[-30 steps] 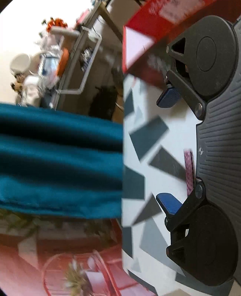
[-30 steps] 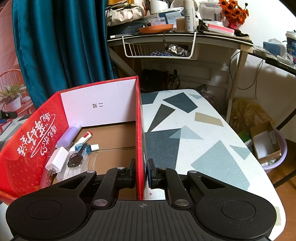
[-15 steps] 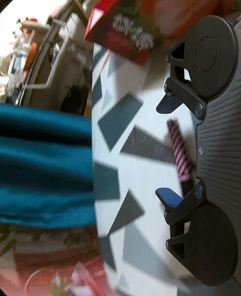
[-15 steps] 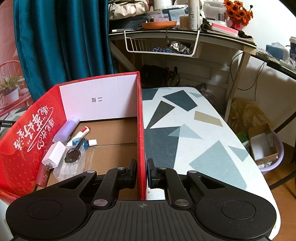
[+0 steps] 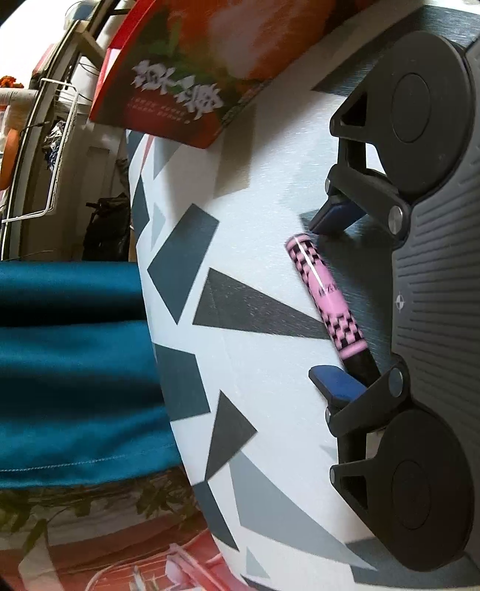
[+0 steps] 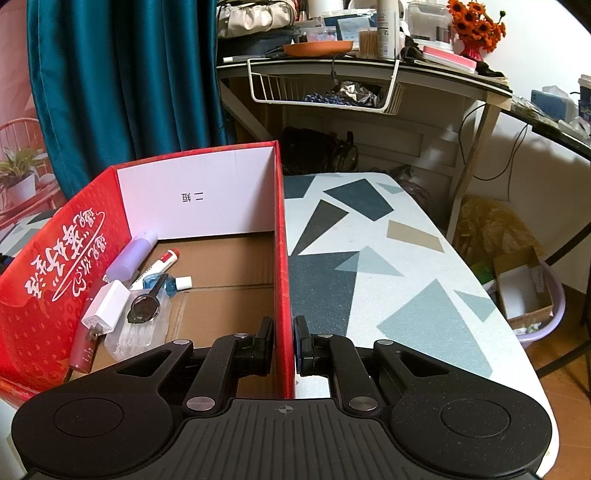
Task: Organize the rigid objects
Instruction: 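Close the left gripper on the pink-checkered mascara and lift it, then carry the mascara with the left gripper into the red box and release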
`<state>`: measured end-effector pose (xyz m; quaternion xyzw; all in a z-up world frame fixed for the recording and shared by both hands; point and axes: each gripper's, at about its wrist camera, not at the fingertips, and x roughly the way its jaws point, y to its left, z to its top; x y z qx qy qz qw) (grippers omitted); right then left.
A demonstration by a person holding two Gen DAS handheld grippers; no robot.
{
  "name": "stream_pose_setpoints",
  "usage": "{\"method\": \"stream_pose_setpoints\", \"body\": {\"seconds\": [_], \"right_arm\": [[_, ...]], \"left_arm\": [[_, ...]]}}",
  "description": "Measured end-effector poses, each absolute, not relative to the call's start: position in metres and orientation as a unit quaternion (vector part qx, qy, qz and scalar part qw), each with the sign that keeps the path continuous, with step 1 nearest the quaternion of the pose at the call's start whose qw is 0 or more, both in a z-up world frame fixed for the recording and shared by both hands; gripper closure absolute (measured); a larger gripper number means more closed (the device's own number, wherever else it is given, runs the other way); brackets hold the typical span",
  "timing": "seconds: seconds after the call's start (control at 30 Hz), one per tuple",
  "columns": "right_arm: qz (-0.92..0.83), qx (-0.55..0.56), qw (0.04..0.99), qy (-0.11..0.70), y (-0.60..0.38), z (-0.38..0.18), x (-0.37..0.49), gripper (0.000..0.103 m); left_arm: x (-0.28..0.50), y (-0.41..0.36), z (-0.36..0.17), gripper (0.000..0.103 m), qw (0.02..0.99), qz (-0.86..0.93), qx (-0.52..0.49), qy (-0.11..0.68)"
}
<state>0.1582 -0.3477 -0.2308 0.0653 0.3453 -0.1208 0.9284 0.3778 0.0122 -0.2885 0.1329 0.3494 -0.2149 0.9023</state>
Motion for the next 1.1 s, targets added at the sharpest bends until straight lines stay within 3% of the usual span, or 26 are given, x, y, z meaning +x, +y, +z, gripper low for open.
{"method": "stream_pose_setpoints", "body": {"seconds": [0.17,0.23,0.3,0.53,0.73,1.1], "right_arm": [[-0.121,0.067,0.929,0.344,-0.348,-0.23,0.157,0.092],[-0.122,0.068,0.929,0.343,-0.349,-0.23,0.157,0.092],[-0.122,0.069,0.929,0.343,-0.349,-0.23,0.157,0.092],[-0.122,0.069,0.929,0.342,-0.349,-0.23,0.157,0.092],[-0.12,0.069,0.93,0.341,-0.348,-0.23,0.157,0.091],[-0.121,0.07,0.93,0.341,-0.348,-0.23,0.156,0.091]], "left_arm": [[0.368,0.027,-0.288,0.025,0.902,-0.214,0.132,0.351],[0.366,0.03,-0.286,0.044,0.9,-0.225,0.116,0.354],[0.363,0.026,-0.285,0.055,0.898,-0.23,0.126,0.353],[0.358,0.009,-0.281,0.084,0.887,-0.236,0.156,0.364],[0.347,-0.002,-0.282,0.086,0.879,-0.254,0.174,0.363],[0.333,-0.023,-0.251,0.086,0.894,-0.287,0.087,0.332]]}}
